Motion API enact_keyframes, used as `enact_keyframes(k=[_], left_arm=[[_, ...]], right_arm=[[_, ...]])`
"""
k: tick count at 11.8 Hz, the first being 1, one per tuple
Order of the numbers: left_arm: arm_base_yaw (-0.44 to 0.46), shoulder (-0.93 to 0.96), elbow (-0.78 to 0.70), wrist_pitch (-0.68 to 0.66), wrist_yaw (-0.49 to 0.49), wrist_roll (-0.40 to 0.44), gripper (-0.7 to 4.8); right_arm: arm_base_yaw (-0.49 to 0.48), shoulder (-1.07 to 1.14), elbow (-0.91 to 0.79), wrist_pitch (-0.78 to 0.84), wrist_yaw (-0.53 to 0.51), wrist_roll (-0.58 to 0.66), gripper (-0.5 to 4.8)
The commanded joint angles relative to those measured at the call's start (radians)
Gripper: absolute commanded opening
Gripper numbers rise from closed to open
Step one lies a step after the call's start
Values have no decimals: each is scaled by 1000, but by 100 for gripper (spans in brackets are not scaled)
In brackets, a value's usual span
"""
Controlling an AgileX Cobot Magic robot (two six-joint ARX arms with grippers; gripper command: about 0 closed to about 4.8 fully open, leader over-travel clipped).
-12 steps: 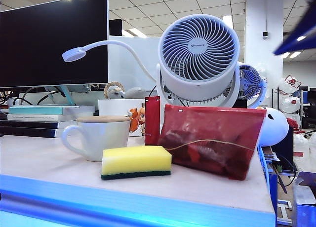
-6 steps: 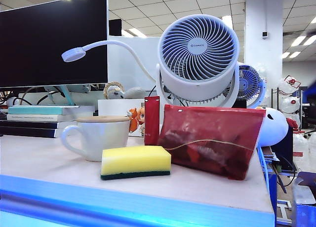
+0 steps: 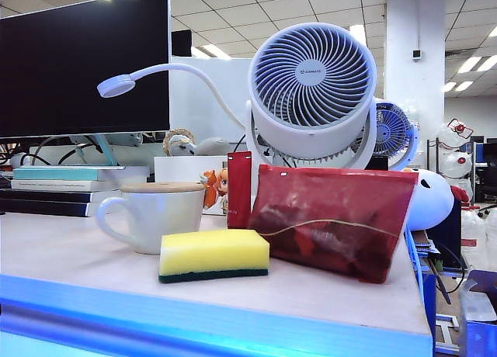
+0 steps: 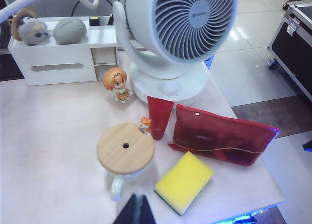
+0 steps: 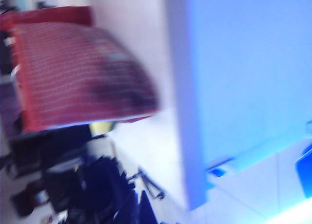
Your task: Open the drawer, place the cleaning sponge inside, then close the drawer.
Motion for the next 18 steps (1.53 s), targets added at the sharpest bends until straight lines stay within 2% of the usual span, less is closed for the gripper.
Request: enact_keyframes(k=[1, 2, 3, 8, 10, 11, 12, 15, 18], left_arm=[[0, -2, 14, 13, 7, 7, -5], [0, -2, 19, 14, 7, 7, -5], [0, -2, 19, 17, 7, 7, -5], [0, -2, 18, 17, 27, 7, -5], [0, -1, 18, 22, 47, 7, -5], [0, -2, 18, 21, 48, 7, -5], [0, -2, 18, 21, 48, 7, -5], [0, -2, 19, 20, 49, 7, -5], [0, -2, 19, 20, 48, 7, -5]], right_arm=[[2, -2, -13, 15, 56, -2, 122], [3, -2, -13, 20, 55, -4, 346], [3, -2, -12, 24, 52, -3, 479], [5, -2, -12, 44, -37, -5, 479], [5, 47, -34, 53, -111, -11, 479], [4, 119, -76, 134, -188, -10, 479], [5, 211, -98, 221, -219, -12, 479], [10, 381, -98, 357, -232, -32, 479], [124, 473, -98, 488, -240, -27, 479]])
